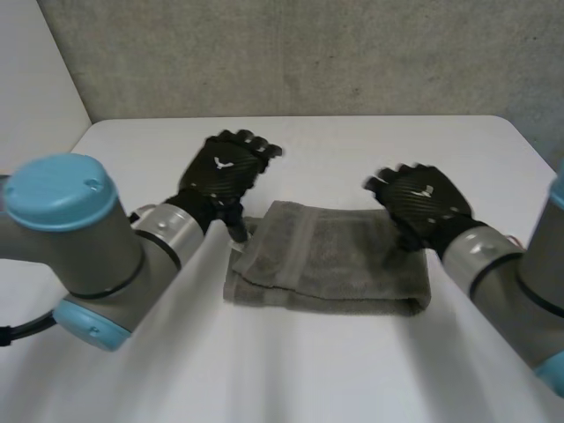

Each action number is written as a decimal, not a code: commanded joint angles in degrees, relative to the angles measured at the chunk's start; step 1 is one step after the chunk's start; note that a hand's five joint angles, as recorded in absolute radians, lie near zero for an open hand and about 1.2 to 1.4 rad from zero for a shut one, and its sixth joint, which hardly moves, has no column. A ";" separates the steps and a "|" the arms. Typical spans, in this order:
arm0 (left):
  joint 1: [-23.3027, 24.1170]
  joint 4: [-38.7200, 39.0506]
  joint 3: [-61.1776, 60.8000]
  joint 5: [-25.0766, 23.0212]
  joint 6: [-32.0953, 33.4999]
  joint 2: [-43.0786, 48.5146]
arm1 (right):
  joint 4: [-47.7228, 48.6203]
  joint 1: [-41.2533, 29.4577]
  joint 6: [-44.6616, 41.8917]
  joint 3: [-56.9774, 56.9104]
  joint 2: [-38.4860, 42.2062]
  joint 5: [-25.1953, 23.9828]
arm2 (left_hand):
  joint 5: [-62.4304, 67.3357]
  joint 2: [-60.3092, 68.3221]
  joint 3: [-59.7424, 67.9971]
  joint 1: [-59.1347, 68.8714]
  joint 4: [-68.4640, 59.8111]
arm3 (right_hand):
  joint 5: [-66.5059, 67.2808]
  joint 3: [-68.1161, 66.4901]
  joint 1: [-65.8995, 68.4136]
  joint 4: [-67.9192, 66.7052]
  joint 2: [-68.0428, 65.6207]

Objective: Fold the towel.

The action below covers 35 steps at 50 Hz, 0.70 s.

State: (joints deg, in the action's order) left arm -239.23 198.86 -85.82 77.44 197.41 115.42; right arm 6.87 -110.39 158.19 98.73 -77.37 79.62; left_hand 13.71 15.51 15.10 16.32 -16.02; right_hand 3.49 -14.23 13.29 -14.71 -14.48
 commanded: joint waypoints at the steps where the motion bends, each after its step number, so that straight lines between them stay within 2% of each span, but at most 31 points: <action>1: 3.60 -0.05 2.85 3.67 -0.09 5.41 | 0.16 6.14 -0.87 6.99 0.11 0.10 | -11.65 -3.44 -3.04 -4.25 3.96 | 1.79 -1.05 2.00 -0.57 -0.81; 5: 3.69 -0.32 5.13 6.40 -0.09 9.20 | 0.95 7.12 -0.95 9.37 0.99 -0.43 | -11.48 -3.28 -2.87 -4.09 3.79 | 7.66 -6.92 7.86 -6.44 -6.67; 11: 3.78 -0.58 5.23 6.76 -0.18 10.17 | 1.65 7.12 -0.95 9.46 3.98 -0.43 | -11.48 -3.28 -2.87 -4.09 3.79 | 16.10 -15.36 16.31 -14.88 -15.12; 13: 3.60 -0.67 4.53 6.76 -0.44 9.47 | 1.65 7.12 -0.95 8.76 6.60 -0.25 | -11.48 -3.27 -2.87 -4.09 3.79 | 24.62 -23.88 24.82 -23.40 -23.63; 14: 3.60 -0.67 4.52 6.76 -0.45 9.47 | 1.65 7.12 -0.95 8.76 6.62 -0.25 | -11.48 -3.28 -2.87 -4.09 3.79 | 24.68 -23.94 24.89 -23.46 -23.69; 15: 3.51 -0.76 4.35 6.84 -0.62 9.21 | 1.74 7.12 -0.87 8.33 7.40 -0.08 | -11.31 -3.11 -2.70 -3.92 3.62 | 36.67 -35.93 36.88 -35.45 -35.69; 16: 3.51 -0.76 4.35 6.85 -0.62 9.21 | 1.74 7.12 -0.87 8.32 7.41 -0.08 | -11.31 -3.11 -2.70 -3.92 3.62 | 36.79 -36.05 37.00 -35.57 -35.81; 17: 3.43 -0.76 3.91 6.85 -0.71 9.03 | 1.91 7.29 -0.78 7.97 7.76 0.01 | -11.31 -3.11 -2.70 -3.92 3.62 | 55.61 -54.87 55.81 -54.39 -54.62; 18: 3.42 -0.76 3.39 6.85 -0.71 8.51 | 2.26 7.38 -0.60 7.62 7.50 0.10 | -11.31 -3.11 -2.70 -3.92 3.62 | 66.40 -65.66 66.60 -65.18 -65.41; 25: 2.63 -0.67 0.39 6.76 -0.80 3.41 | 3.85 7.30 -1.13 5.17 3.64 1.24 | -11.48 -3.28 -2.87 -4.09 3.79 | 66.51 -65.77 66.71 -65.29 -65.52; 30: 0.70 -0.67 -1.72 6.85 -0.80 0.86 | 2.88 6.06 -5.26 -0.12 2.05 2.03 | -11.65 -3.44 -3.04 -4.25 3.96 | 66.51 -65.77 66.71 -65.29 -65.52; 32: -1.31 -0.50 -3.29 7.11 -0.80 -1.85 | 3.23 2.31 -11.55 -3.53 2.57 2.03 | -11.98 -3.78 -3.37 -4.59 4.29 | 66.51 -65.77 66.71 -65.29 -65.52; 33: -1.32 -0.49 -3.30 7.11 -0.80 -1.87 | 3.23 2.29 -11.59 -3.54 2.57 2.03 | -11.98 -3.78 -3.37 -4.59 4.29 | 66.51 -65.77 66.71 -65.29 -65.52; 34: -2.54 -0.41 -4.17 7.11 -0.97 -2.91 | 3.32 -2.15 -15.24 -5.72 3.27 1.95 | -11.98 -3.78 -3.37 -4.59 4.29 | 66.51 -65.77 66.71 -65.29 -65.52; 35: -2.55 -0.41 -4.18 7.11 -0.97 -2.92 | 3.32 -2.20 -15.28 -5.74 3.28 1.95 | -11.98 -3.78 -3.37 -4.59 4.29 | 66.51 -65.77 66.71 -65.29 -65.52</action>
State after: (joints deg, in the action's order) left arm -238.47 198.21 -87.46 84.30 196.59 116.24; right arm 10.13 -105.11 152.70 99.33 -74.71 81.42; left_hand 13.71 15.51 15.10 16.33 -16.02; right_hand 66.38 -76.96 73.16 -76.94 -76.91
